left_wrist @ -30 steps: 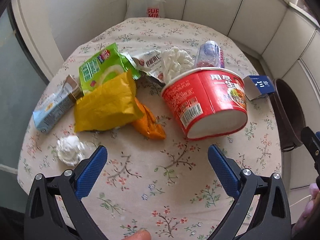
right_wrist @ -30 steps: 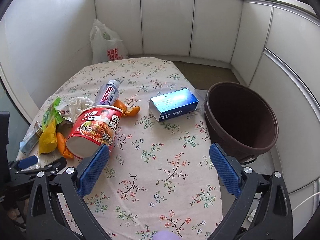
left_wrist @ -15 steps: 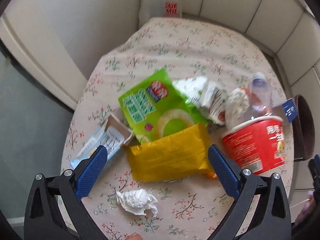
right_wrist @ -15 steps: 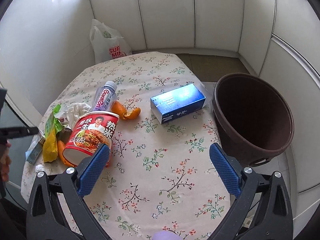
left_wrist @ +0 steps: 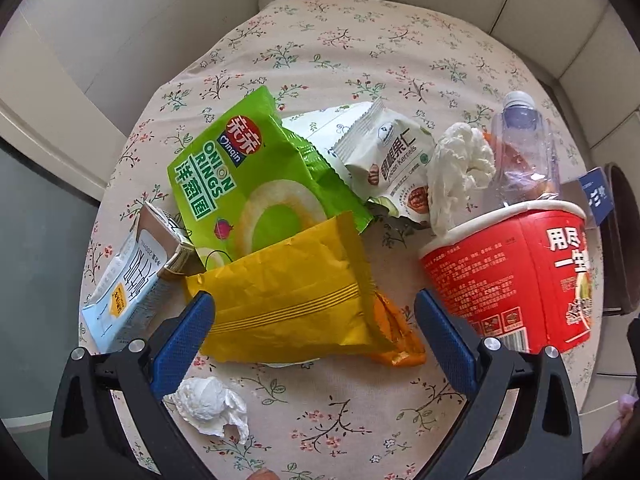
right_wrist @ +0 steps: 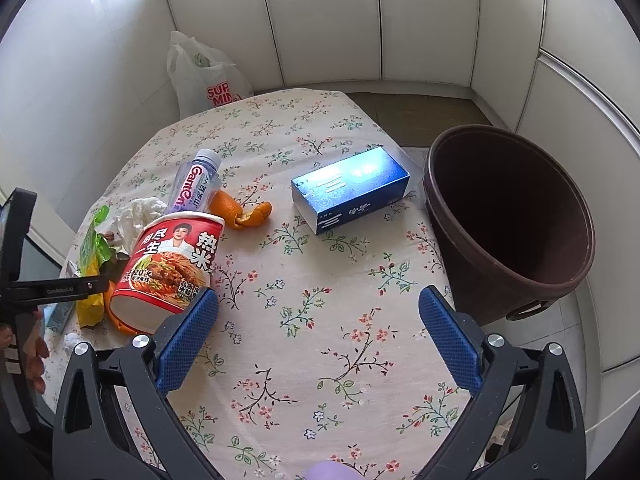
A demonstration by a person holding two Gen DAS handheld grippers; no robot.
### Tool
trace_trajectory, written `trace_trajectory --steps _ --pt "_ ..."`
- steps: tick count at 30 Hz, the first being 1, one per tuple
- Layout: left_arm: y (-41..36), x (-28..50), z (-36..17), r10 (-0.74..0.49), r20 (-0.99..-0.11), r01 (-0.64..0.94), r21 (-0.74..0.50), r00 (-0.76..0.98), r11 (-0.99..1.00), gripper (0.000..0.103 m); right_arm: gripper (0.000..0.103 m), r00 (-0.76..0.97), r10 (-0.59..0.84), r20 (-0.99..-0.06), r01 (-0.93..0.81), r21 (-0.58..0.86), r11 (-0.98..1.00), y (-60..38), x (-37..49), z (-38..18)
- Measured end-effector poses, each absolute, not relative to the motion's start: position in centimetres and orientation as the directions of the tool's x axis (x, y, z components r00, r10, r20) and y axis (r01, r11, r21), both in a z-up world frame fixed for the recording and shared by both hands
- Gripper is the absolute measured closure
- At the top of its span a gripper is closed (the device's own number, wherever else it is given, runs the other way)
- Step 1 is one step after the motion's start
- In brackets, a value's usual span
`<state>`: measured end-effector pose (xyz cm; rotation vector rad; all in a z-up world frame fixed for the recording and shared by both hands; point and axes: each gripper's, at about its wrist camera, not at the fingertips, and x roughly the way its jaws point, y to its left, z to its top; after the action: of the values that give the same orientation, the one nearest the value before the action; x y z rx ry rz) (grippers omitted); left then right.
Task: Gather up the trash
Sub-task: 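Grasp the yellow chip bag with the left tool while the right tool grasps the green onion-rings bag, then carry the green bag to the brown bin and open the right tool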
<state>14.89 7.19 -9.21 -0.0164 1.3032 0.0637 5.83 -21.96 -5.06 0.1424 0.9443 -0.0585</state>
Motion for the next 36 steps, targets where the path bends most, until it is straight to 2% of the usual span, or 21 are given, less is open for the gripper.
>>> trace_trajectory --steps 2,3,4,5,7,8,13,18,22,25,28,34,36 --pt "7.0 15.2 -10.0 0.089 -0.963 -0.071 0.074 0.252 0.995 0.008 0.007 0.583 0.017 -0.812 0.115 0.104 0.988 -22.0 6.0 -5.1" --pt "7.0 15.3 -10.3 0.117 -0.96 -0.079 0.1 0.254 0.992 0.014 0.007 0.583 0.019 -0.812 0.116 0.106 0.988 -22.0 6.1 -5.2" --pt "7.0 15.2 -10.4 0.128 -0.959 -0.079 0.111 0.254 0.991 0.031 0.007 0.583 0.018 -0.812 0.117 0.106 0.988 -22.0 6.1 -5.2" --pt "7.0 15.2 -10.4 0.113 -0.961 -0.075 0.097 0.252 0.992 0.038 0.007 0.583 0.015 -0.813 0.119 0.104 0.987 -22.1 6.1 -5.2" --pt "7.3 14.9 -10.0 0.061 -0.962 -0.076 0.042 0.265 0.996 0.068 0.007 0.579 0.017 -0.815 0.124 0.109 0.986 -22.3 6.2 -5.3" --pt "7.4 14.6 -9.7 0.048 -0.96 -0.073 0.029 0.275 0.997 0.073 0.007 0.576 0.024 -0.817 0.125 0.117 0.985 -22.3 6.2 -5.3" --pt "8.5 13.6 -8.4 -0.042 -0.948 -0.063 -0.065 0.314 0.996 0.078 0.007 0.561 0.097 -0.822 0.109 0.19 0.976 -22.2 6.6 -5.6" --pt "9.9 12.5 -6.0 -0.093 -0.922 -0.057 -0.123 0.377 0.991 0.083 0.007 0.584 0.115 -0.803 0.058 0.183 0.981 -21.0 6.7 -5.0" --pt "10.4 11.1 -3.0 -0.134 -0.883 -0.038 -0.169 0.45 0.985 0.088 0.007 0.596 0.2 -0.778 -0.071 0.197 0.978 -19.2 6.7 -3.6" --pt "10.7 9.9 0.5 -0.086 -0.814 -0.038 -0.132 0.574 0.991 0.095 0.007 0.591 0.273 -0.759 -0.192 0.196 0.962 -16.5 7.3 -2.1" --pt "10.9 8.5 4.3 -0.039 -0.7 -0.039 -0.095 0.713 0.995 0.096 0.007 0.555 0.343 -0.758 -0.284 0.214 0.935 -12.8 8.9 -1.0" --pt "13.3 7.3 9.0 -0.095 -0.572 -0.012 -0.181 0.815 0.983 0.096 0.011 0.447 0.45 -0.774 -0.385 0.288 0.877 -5.7 14.8 -0.2" --pt "14.5 6.9 9.8 -0.106 -0.545 -0.014 -0.212 0.832 0.977 0.096 0.018 0.382 0.477 -0.791 -0.399 0.325 0.857 -3.6 17.0 -0.6"
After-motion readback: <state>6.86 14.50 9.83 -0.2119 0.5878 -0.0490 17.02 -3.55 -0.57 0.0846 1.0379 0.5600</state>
